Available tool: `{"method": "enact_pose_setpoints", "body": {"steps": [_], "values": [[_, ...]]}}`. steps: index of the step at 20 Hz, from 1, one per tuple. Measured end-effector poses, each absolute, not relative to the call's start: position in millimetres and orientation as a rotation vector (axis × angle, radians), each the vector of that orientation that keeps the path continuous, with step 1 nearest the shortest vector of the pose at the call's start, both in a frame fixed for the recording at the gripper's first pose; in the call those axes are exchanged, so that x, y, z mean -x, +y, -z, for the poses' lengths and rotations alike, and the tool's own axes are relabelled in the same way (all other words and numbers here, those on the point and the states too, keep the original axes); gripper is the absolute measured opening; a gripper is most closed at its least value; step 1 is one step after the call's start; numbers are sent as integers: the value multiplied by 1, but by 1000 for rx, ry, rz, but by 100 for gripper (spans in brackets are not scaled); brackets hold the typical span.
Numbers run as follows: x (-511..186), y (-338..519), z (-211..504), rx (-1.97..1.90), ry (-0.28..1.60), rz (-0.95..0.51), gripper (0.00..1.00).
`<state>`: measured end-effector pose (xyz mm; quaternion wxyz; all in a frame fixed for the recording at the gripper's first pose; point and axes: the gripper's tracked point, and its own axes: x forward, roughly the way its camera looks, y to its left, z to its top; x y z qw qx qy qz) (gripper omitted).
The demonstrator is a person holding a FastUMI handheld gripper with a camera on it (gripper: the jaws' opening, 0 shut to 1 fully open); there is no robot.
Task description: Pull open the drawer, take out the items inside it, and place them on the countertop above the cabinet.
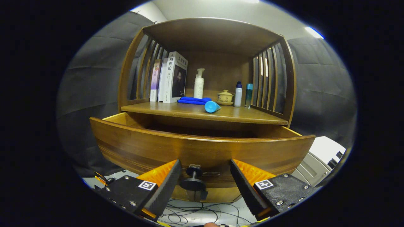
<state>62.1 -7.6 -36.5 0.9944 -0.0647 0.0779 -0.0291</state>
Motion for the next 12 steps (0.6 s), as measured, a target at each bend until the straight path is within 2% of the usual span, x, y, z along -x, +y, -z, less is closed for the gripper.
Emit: {"method": "enact_pose_setpoints", "body": {"steps": [12], "values": [[-110, -11, 37, 176, 140, 72, 98]]}}
